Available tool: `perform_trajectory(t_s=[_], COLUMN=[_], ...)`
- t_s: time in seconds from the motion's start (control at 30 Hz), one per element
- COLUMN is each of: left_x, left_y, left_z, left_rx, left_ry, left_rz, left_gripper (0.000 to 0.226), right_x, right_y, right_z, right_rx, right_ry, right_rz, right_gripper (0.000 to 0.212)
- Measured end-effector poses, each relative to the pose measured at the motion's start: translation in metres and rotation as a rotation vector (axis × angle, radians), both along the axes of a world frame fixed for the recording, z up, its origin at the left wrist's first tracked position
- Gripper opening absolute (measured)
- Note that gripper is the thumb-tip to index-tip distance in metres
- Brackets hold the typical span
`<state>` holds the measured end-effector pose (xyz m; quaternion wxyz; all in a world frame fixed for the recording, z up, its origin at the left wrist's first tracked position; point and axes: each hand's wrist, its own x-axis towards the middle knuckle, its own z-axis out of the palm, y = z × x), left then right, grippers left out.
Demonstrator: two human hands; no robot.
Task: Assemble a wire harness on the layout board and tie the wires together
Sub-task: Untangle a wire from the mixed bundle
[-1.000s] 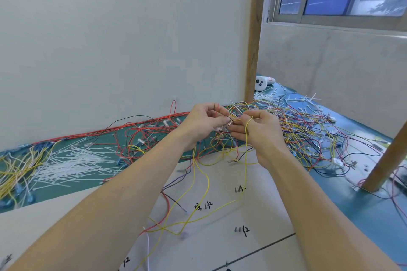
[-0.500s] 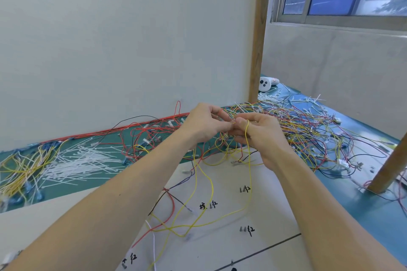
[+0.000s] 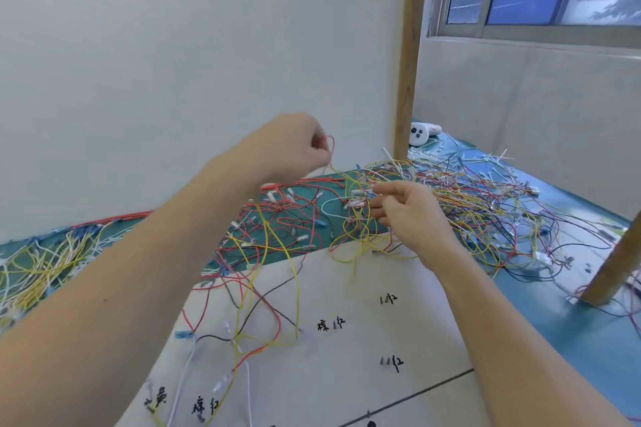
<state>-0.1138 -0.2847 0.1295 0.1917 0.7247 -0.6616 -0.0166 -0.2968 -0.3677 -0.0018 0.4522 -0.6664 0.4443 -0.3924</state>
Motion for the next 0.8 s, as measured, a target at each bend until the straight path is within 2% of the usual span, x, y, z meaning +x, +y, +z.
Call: perform_trajectory(t_s=[0.1, 0.13, 0.23, 0.3, 0.43, 0.57, 0.63, 0.7, 0.8], left_x=[0.006, 0.007, 0.008, 0.009, 0.009, 0.006, 0.007, 0.008, 0.011], left_y=[0.011, 0.015, 0.022, 0.025, 0.031, 0.031, 0.03, 0.031, 0.04], left_z=[0.017, 0.022, 0.033, 0.039, 0.046, 0.059, 0.068, 0.071, 0.076], left_rx=[-0.055, -0.07, -0.2, -0.322, -0.577, -0.749, -0.736, -0.622, -0.544], left_ry=[0.091, 0.125, 0.171, 0.161, 0.166, 0.226, 0.262, 0.243, 0.212], left_rz=[-0.007, -0.016, -0.002, 0.047, 0.098, 0.133, 0.133, 0.091, 0.081], left_gripper=[0.018, 0.019, 0.02, 0.02, 0.019, 0.012, 0.011, 0.008, 0.01], right_x=[0.001, 0.001, 0.002, 0.001, 0.0, 0.001, 0.001, 0.0, 0.0], right_y=[0.003, 0.005, 0.007, 0.007, 0.004, 0.002, 0.001, -0.002, -0.006], right_z=[0.0, 0.0, 0.001, 0.0, -0.004, -0.005, -0.006, -0.008, -0.008], right_rx=[-0.041, -0.045, -0.005, -0.001, -0.011, 0.016, 0.028, 0.044, 0.088], right_ry=[-0.003, -0.003, -0.007, 0.0, 0.035, -0.009, -0.025, -0.034, -0.108], right_rz=[-0.002, 0.0, -0.02, -0.037, -0.068, -0.094, -0.095, -0.088, -0.068], right_gripper=[0.014, 0.018, 0.048, 0.047, 0.03, 0.032, 0.035, 0.033, 0.019])
